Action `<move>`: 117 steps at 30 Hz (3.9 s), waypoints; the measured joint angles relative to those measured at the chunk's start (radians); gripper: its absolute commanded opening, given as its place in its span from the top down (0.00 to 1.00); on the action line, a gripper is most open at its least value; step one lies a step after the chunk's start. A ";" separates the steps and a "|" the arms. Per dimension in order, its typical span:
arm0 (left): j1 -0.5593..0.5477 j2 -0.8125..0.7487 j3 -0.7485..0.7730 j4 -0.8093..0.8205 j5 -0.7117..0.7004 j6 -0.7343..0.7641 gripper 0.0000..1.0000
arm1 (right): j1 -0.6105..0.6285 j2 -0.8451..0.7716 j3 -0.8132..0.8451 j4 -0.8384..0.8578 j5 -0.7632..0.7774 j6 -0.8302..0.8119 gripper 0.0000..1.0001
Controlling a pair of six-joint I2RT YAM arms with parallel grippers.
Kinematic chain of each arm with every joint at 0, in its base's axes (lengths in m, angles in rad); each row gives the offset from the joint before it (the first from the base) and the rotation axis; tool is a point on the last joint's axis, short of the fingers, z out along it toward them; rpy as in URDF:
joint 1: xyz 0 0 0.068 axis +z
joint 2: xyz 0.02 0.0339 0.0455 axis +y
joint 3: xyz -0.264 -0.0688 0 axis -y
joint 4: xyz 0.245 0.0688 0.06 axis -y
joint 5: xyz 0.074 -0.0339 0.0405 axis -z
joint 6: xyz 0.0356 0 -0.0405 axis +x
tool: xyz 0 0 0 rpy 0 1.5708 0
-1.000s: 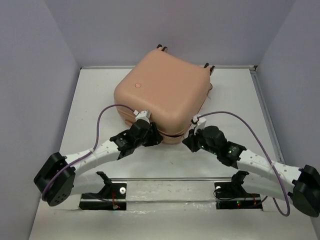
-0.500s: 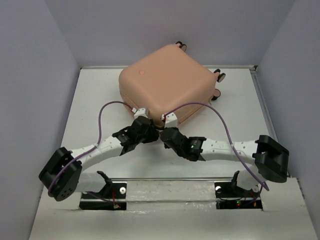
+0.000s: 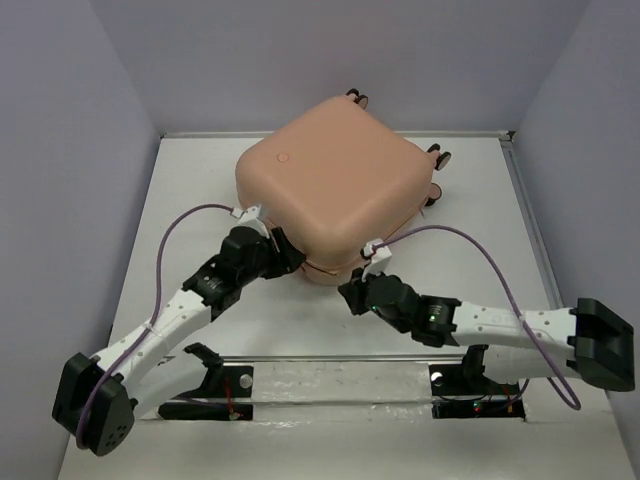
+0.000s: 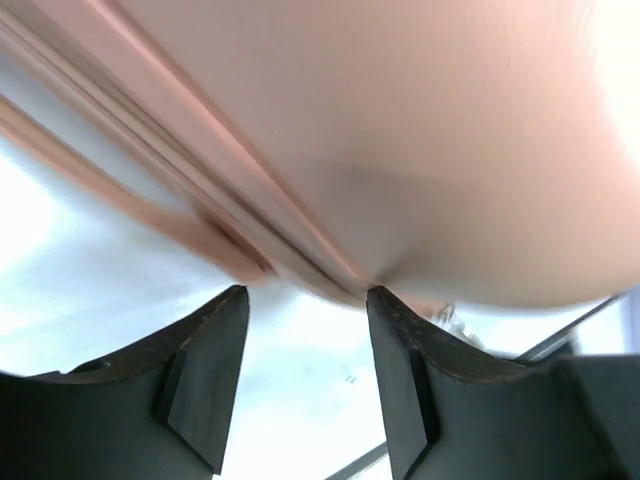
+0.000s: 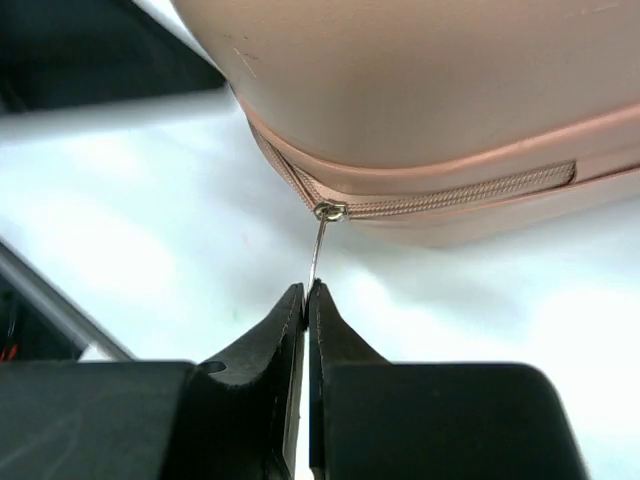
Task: Pack the luggage
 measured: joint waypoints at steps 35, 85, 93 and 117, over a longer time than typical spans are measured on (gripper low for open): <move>0.624 0.888 0.721 0.127 0.248 0.040 0.25 | -0.779 0.108 0.052 -0.159 -0.320 0.026 0.93; 0.727 -0.359 -0.010 -0.143 0.246 0.087 0.57 | -0.835 -0.587 -0.024 -0.552 -0.779 -0.085 0.63; 0.725 -0.534 -0.002 -0.319 0.237 0.048 0.53 | -0.835 -0.564 -0.248 -0.414 -0.842 -0.032 0.54; 0.731 -0.261 -0.101 -0.117 0.219 0.006 0.55 | -0.836 -0.387 -0.373 0.086 -1.000 -0.136 0.93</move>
